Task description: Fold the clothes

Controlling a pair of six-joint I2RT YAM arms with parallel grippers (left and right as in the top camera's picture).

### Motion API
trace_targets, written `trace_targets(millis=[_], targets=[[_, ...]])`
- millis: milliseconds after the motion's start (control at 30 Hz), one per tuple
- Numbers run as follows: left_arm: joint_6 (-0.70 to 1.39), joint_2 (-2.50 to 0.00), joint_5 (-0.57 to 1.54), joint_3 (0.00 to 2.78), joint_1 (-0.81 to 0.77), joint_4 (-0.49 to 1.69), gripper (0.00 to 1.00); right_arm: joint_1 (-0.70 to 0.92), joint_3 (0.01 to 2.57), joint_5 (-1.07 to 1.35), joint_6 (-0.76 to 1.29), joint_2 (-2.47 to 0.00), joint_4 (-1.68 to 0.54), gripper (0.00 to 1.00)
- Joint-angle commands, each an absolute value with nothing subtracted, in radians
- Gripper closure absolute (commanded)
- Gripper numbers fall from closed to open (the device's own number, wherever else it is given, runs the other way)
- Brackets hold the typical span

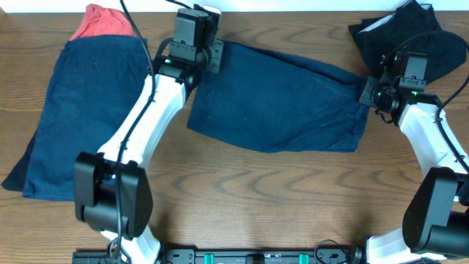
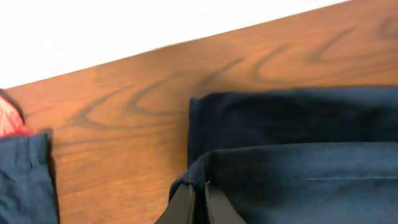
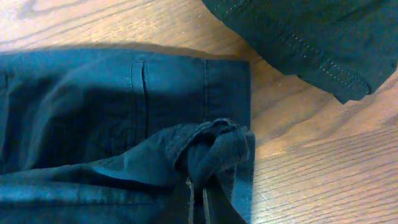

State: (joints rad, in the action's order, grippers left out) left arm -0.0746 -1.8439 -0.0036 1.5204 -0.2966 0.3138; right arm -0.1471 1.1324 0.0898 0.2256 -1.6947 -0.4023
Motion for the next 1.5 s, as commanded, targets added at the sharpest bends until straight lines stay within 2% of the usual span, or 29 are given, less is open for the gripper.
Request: trace_targets(millis=[0,200,500,1033,1300,1467], targets=[[-0.065,-1.861,-0.140,1.536,-0.276,0.337,0.94,-0.170,1.148,0.082,0.200,-1.684,-0.412,0.99],[-0.031,-1.773,-0.146,1.536,-0.257,0.489,0.94,-0.165,1.148,0.167,0.202,-1.598,-0.473,0.99],[-0.023,-1.563,-0.147,1.536,-0.253,0.745,0.94,-0.154,1.148,0.166,0.201,-1.339,-0.727,0.99],[0.272,-1.315,-0.144,1.536,-0.256,1.123,0.94,-0.154,1.148,0.205,0.186,-0.998,-1.061,0.99],[0.295,-1.198,-0.144,1.536,-0.310,1.161,0.94,-0.154,1.148,0.215,0.181,-0.966,-1.194,0.99],[0.305,-1.214,-0.149,1.528,-0.347,1.126,0.94,-0.154,1.148,0.185,0.174,-0.974,-1.192,0.99]])
